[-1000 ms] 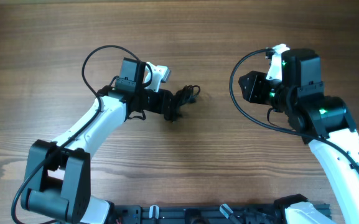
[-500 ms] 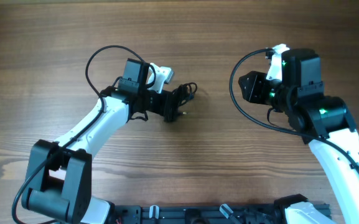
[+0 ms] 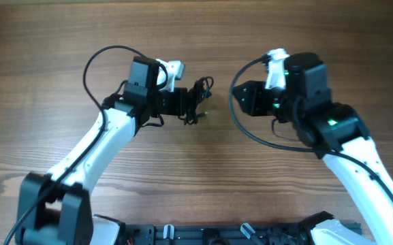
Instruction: Untangle cables
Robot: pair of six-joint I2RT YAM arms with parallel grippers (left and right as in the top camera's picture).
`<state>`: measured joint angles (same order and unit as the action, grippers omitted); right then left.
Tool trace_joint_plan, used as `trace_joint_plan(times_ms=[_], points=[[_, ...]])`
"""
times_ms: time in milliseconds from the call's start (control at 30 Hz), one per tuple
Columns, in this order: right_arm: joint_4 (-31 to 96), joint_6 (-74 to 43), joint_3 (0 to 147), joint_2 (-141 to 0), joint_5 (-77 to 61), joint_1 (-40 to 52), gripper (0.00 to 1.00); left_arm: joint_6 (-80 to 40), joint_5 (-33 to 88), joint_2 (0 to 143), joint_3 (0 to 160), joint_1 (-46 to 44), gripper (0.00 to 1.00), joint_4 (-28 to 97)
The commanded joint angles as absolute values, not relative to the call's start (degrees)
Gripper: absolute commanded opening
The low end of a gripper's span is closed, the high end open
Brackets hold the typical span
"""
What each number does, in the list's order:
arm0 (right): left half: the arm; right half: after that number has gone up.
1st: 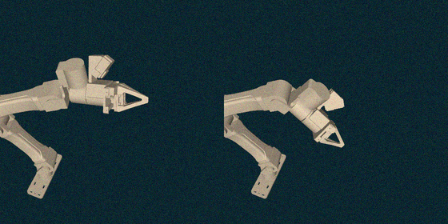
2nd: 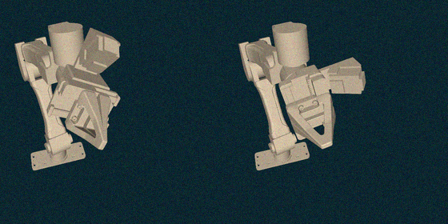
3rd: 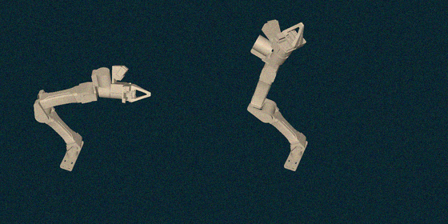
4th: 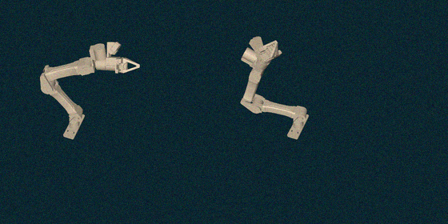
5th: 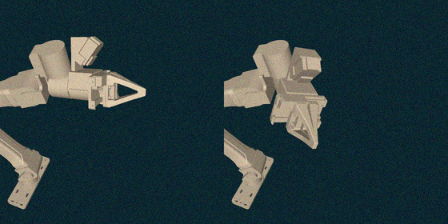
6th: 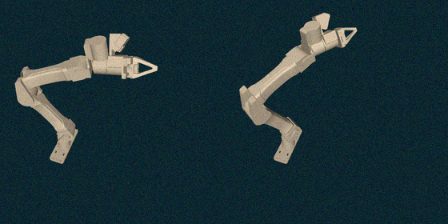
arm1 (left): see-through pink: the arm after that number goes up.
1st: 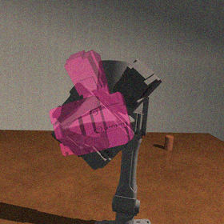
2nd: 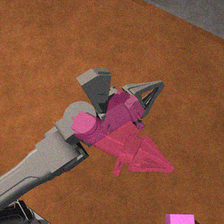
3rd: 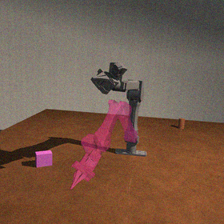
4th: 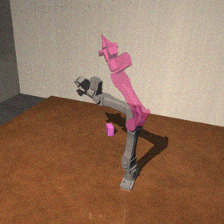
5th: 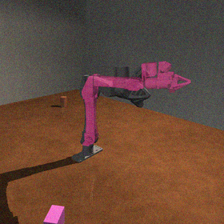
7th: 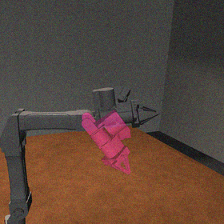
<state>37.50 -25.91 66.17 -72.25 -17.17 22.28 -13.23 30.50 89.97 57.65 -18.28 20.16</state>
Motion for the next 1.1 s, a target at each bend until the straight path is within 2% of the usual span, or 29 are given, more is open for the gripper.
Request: trace_joint_plan(times_ms=[0, 100, 133, 200, 333, 767, 1067], points=[[36.16, -29.04, 67.26, -77.19, -18.09, 25.06, 0.43, -26.35, 32.49, 85.17, 59.64, -18.5, 0.04, 19.18], [33.12, -29.5, 67.26, -80.16, -19.29, 26.65, 0.48, -29.93, 32.53, 84.95, 59.64, -18.55, 0.04, 19.14], [31.81, -29.47, 67.26, -80.75, -20.05, 27.0, 0.58, -30.52, 32.51, 84.97, 59.64, -18.55, 0.04, 19.31], [28.95, -29.3, 67.26, -81.8, -20.67, 27.62, 0.73, -30.52, 32.56, 84.97, 59.64, -18.55, 0.04, 19.33], [24.75, -29.36, 67.26, -84.93, -20.64, 28.51, 0.75, -30.52, 34.83, 84.97, 59.64, -18.55, 0.04, 19.31], [17.41, -29.8, 67.26, -93.27, -20.67, 28.97, 0.66, -30.52, 36.47, 84.97, 59.64, -18.55, 0.04, 19.09], [17.21, -30.2, 67.26, -96.18, -17.34, 29.45, 0.32, -30.5, 36.6, 84.97, 59.64, -18.55, 0.04, 19.07]])
